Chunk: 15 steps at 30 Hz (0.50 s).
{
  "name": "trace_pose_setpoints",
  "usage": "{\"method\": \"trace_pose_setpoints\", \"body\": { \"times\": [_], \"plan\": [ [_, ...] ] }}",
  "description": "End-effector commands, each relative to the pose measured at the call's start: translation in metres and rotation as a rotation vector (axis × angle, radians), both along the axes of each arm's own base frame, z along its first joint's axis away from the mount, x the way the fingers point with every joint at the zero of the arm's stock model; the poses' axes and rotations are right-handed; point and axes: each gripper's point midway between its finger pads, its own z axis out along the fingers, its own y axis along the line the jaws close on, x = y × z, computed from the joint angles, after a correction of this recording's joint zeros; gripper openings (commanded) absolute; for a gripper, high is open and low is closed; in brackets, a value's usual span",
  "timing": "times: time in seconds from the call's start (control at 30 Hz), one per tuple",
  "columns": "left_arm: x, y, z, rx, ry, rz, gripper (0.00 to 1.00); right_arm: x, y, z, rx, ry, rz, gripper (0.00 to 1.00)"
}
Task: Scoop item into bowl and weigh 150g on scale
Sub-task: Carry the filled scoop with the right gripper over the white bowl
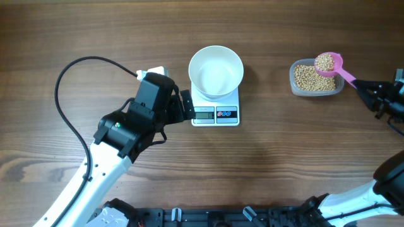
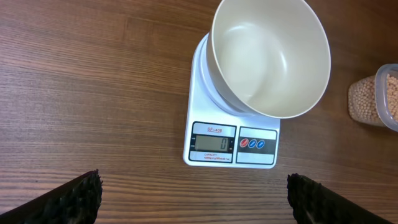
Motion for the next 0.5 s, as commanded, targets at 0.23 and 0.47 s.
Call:
{"method": "trace_pose_setpoints", "body": {
  "times": [0.23, 0.47],
  "plan": [
    [0.001, 0.003, 0.003, 0.007, -0.014, 0.004, 1.0, 0.02, 0.065, 0.029, 0.163, -0.134, 0.152, 0.04],
    [0.001, 0.003, 0.003, 0.007, -0.014, 0.004, 1.0, 0.026, 0.125, 0.031, 0.172, -0.151, 0.318, 0.04]
  ]
}}
